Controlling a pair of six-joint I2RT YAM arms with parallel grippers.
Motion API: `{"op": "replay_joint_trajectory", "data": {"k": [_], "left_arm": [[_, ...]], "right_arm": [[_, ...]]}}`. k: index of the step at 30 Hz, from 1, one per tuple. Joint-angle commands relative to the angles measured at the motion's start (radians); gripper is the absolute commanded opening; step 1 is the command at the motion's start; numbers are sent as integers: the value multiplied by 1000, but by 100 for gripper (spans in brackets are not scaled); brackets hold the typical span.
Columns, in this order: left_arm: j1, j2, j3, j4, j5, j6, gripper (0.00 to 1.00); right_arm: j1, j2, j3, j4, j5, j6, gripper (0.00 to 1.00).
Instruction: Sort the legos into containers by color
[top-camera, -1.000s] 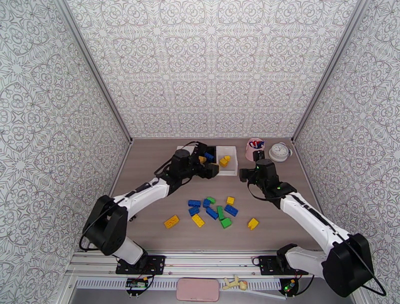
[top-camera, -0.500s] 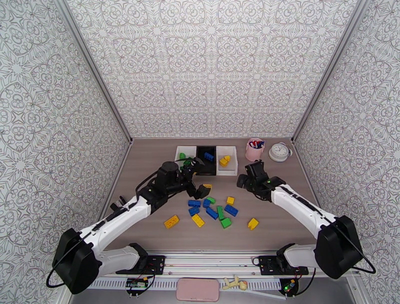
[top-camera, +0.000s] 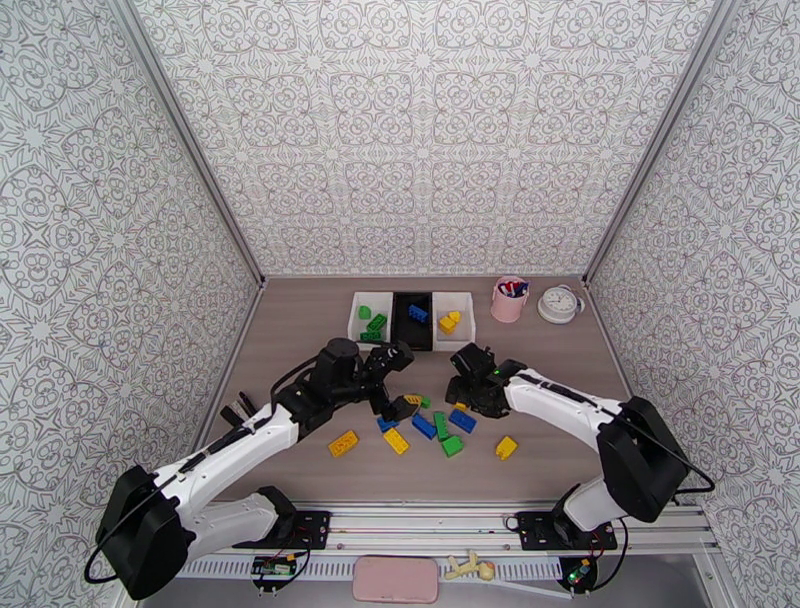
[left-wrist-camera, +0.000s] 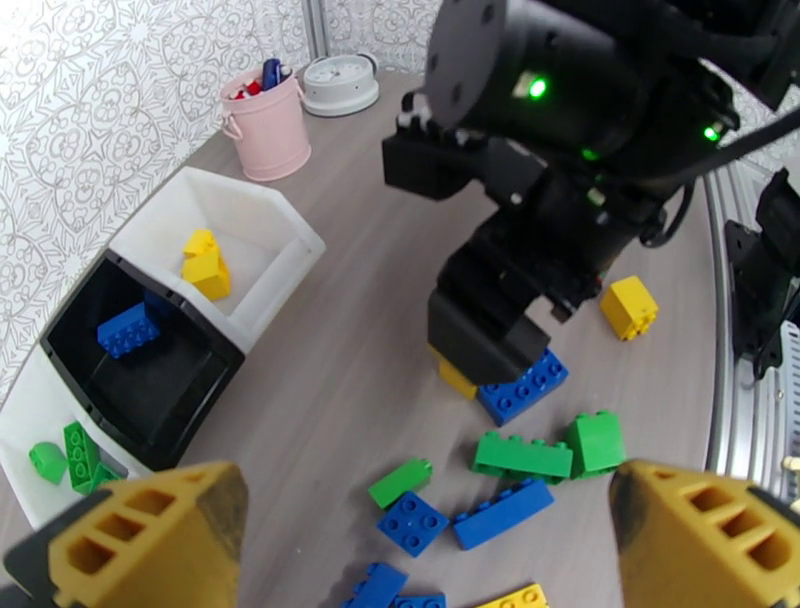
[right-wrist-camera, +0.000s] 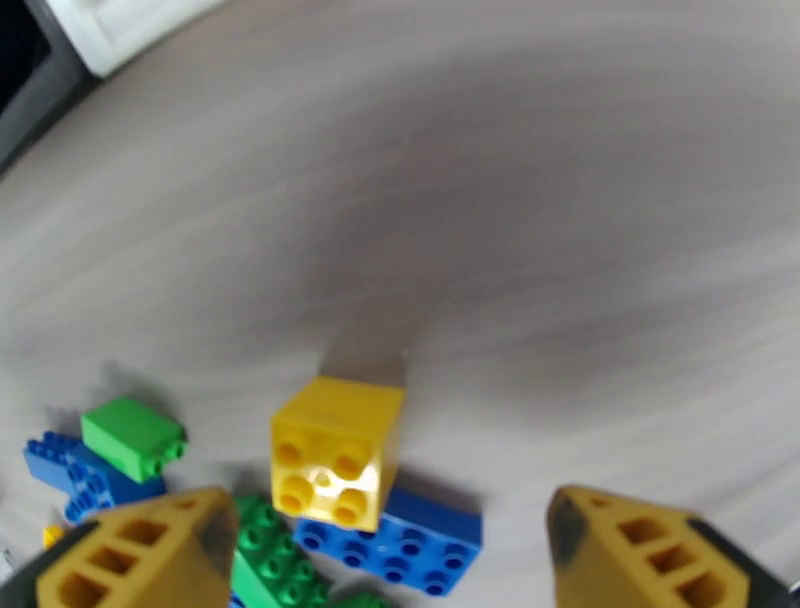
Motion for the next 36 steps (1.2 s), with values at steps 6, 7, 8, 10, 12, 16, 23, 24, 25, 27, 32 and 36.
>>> {"op": "replay_joint_trajectory", "data": {"k": [6,7,8,10,12,16,23,24,25,27,32,36], "left_arm": [[-9,5,-11,-7,15,27,100],[-8,8,-11,-4,13,25,100],[-7,10,-11,-1,15,25,100],[-7,14,-11,-2,13,26,100],[-7,15,-11,1,16,26,100],[-8,15,-11,4,16,26,100],[-14,12,-12,1,-46,32,100],[-15,11,-11,-2,-65,38,100],[-16,8,-14,-3,-80,45,100],[-14,-2,-22,14,-100,45,100],[-6,-5,-41,91,-138,4,100],[-5,1,-42,119,-150,-36,100]], "right_arm": [[3,104,104,-28,-18,-22,77],[3,112,111,-28,-17,-25,75],[2,120,114,-27,-17,-26,73],[2,134,118,-23,-19,-28,70],[3,145,121,-19,-21,-27,65],[3,150,120,-9,-31,-22,52],[2,129,120,-8,-32,-29,32],[2,123,118,-7,-33,-31,32],[2,116,118,-8,-33,-32,32],[3,98,117,-6,-25,-45,31],[-1,60,138,44,23,-108,28],[-27,71,195,90,39,-152,29]]}}
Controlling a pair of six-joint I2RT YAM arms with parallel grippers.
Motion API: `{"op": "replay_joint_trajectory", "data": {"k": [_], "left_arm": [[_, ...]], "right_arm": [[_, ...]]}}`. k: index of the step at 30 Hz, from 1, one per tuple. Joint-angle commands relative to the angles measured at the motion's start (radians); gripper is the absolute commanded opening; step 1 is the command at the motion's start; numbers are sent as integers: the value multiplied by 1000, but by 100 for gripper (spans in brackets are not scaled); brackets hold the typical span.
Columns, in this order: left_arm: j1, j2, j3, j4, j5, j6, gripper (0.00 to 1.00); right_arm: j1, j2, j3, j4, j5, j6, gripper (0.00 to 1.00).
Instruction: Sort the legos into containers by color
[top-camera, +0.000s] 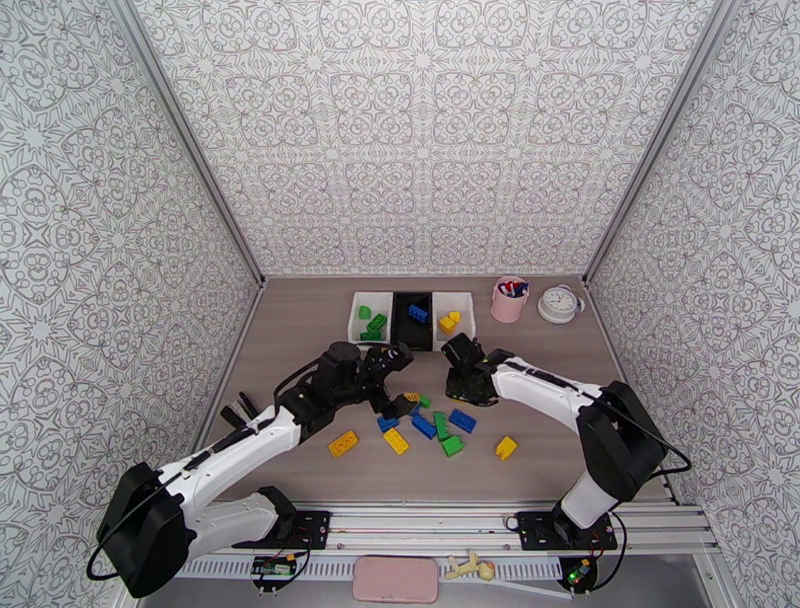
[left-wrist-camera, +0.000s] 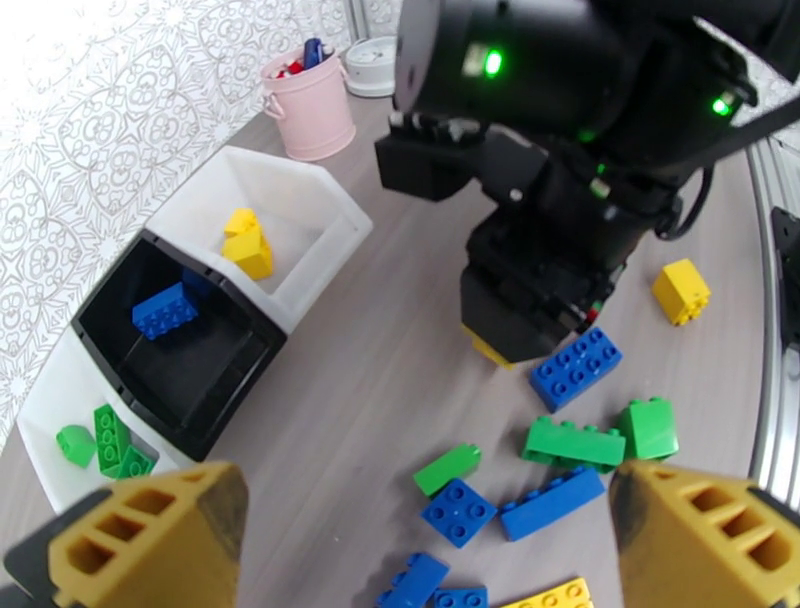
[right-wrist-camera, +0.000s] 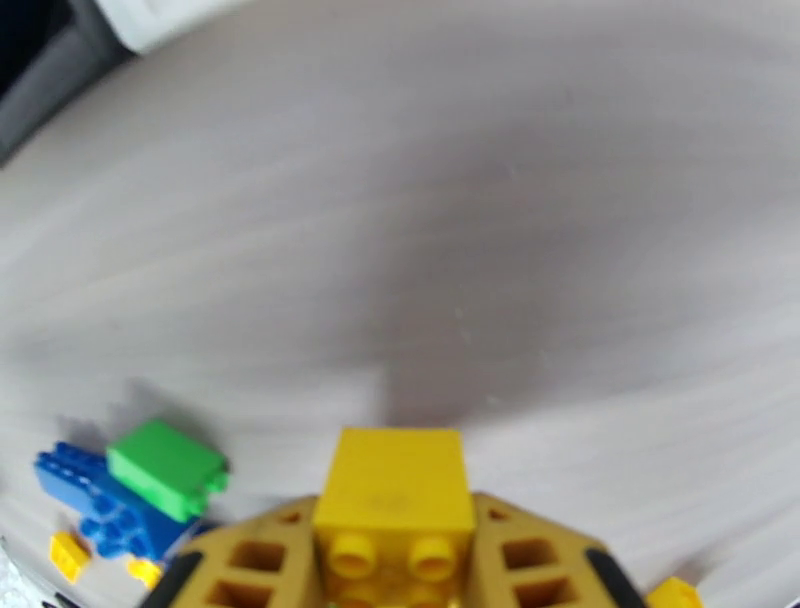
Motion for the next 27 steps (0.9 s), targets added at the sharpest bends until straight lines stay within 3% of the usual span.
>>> {"op": "replay_joint_trajectory", "data": {"k": [1,15,27], "left_arm": [[2,-3,-1,55,-40,-41,100],[-53,-13,28,89,-207,-125,100],[-109,-22,-1,156,-326,-193,100]], "right_arm": [[-28,-5,80,70,43,-71,30],[-165,162,374,176,47,-291,32],[-221,455,687,136,98,-406,33]]}}
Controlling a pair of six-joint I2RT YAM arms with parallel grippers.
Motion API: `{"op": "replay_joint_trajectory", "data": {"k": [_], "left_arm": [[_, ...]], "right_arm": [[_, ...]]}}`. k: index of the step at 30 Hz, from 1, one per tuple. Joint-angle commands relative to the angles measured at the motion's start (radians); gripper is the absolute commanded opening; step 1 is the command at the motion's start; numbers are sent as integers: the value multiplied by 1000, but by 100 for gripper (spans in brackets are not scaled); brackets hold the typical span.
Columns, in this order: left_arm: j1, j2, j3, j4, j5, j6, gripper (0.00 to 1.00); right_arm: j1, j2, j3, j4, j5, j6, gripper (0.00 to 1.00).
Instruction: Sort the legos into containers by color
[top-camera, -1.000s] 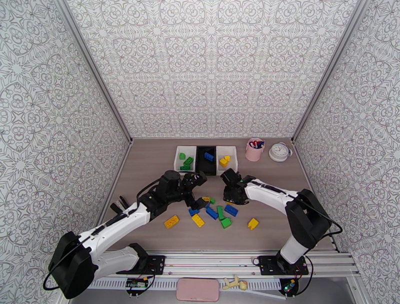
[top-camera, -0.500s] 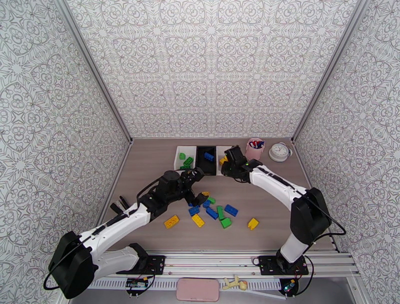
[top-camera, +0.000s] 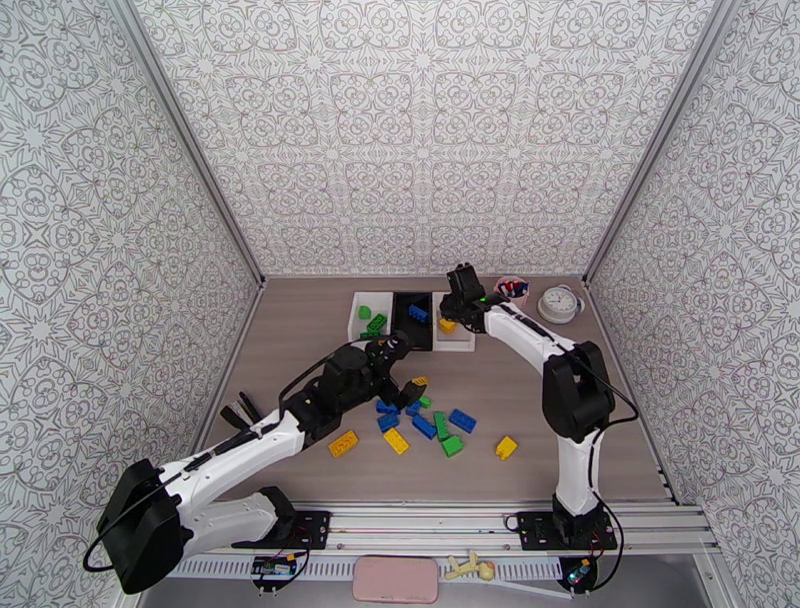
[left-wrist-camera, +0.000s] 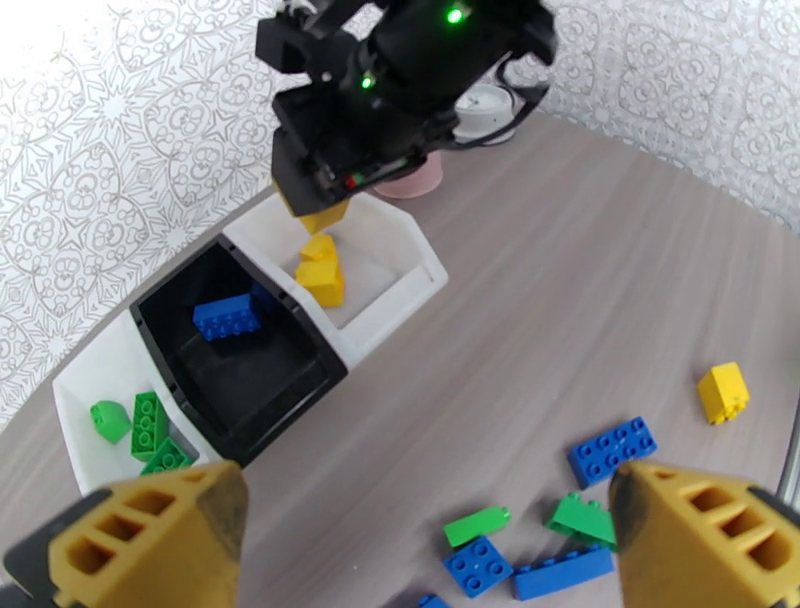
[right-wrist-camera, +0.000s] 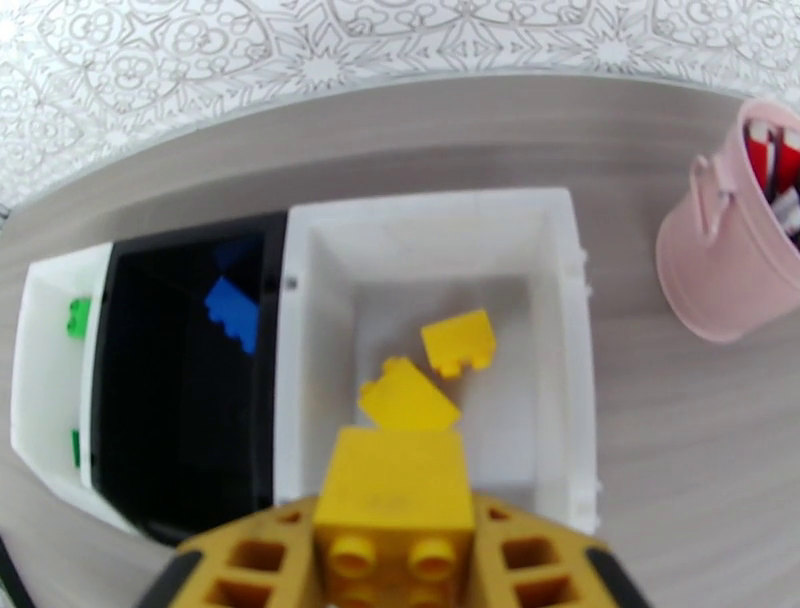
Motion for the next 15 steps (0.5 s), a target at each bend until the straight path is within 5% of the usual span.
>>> {"op": "replay_joint_trajectory", "data": {"k": [1,15], "left_arm": [[-11,-23,-5,30,-58,-17,100],[-15,-37,-12,16,-83,-12,100]], "right_arm": [[-18,71,102,-19,24,-36,33],[-34,270,328,-82,26,-9,33]]}}
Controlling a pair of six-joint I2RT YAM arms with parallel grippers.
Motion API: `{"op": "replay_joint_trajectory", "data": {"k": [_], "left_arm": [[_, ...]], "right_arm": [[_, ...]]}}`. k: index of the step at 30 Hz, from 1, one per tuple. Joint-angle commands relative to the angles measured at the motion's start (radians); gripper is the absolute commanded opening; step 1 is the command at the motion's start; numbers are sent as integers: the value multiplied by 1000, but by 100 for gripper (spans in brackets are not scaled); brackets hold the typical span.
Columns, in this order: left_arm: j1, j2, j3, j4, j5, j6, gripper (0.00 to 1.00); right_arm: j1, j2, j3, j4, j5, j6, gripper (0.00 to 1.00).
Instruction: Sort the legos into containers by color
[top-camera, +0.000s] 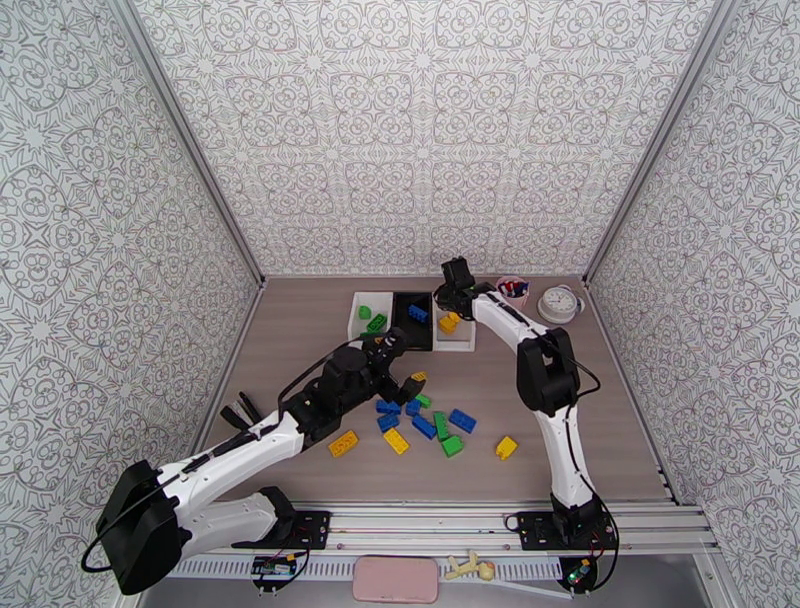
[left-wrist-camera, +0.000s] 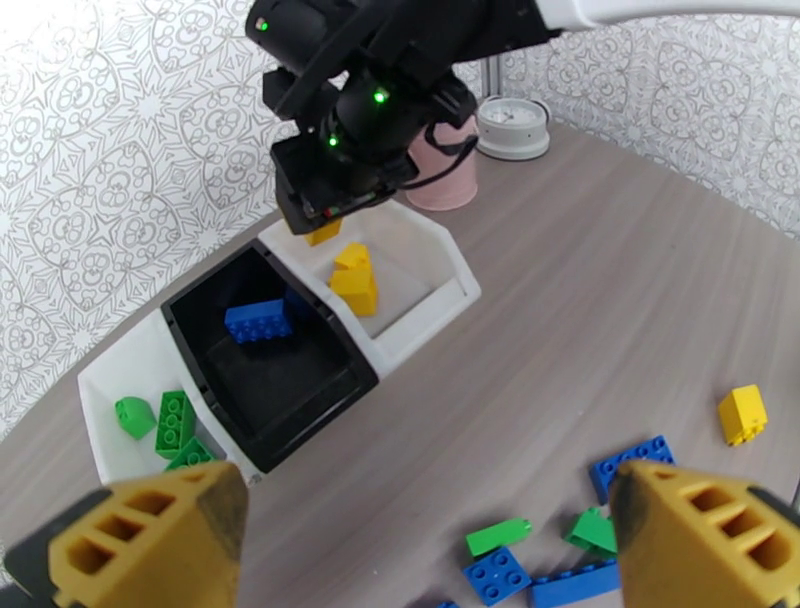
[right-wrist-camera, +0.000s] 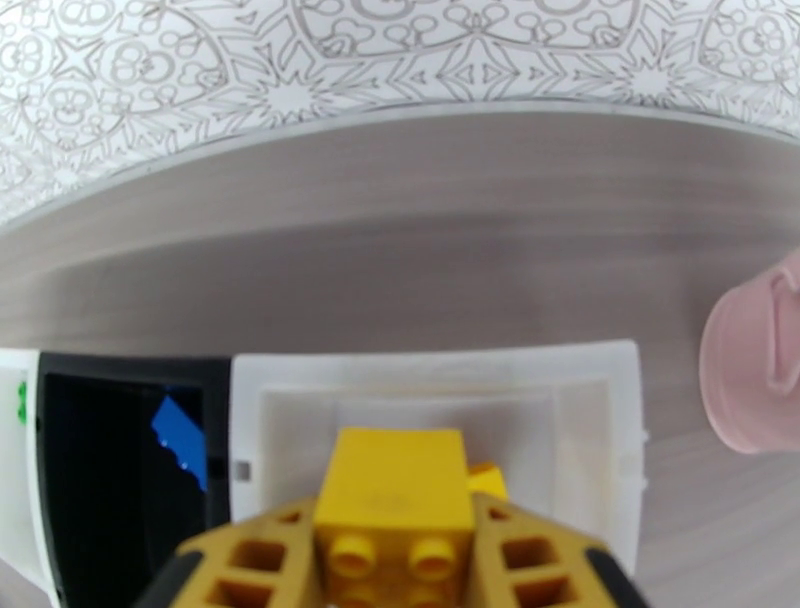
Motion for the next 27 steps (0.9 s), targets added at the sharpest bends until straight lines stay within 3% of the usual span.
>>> {"op": "replay_joint_trajectory", "data": {"k": [1,10,20,23,27], "left_arm": [[-9,-28,-11,6,-25,-9,100],[-10,-52,0,-66,-54,-48,100],[-11,20,79,-254,-189,-254,100],[-13,52,102,-302,-196,-338,100],[-9,119,162,-421,-233,-482,100]], "right_arm": [[-3,8,40,-31,25,8,34],[-4,-155,-90,31,29,-13,59],[-3,-455,-483,320,-8,-133,91],[-4,-548,-602,405,-60,-219,96],[-4,-693,-780,547,-228,-337,97]]}}
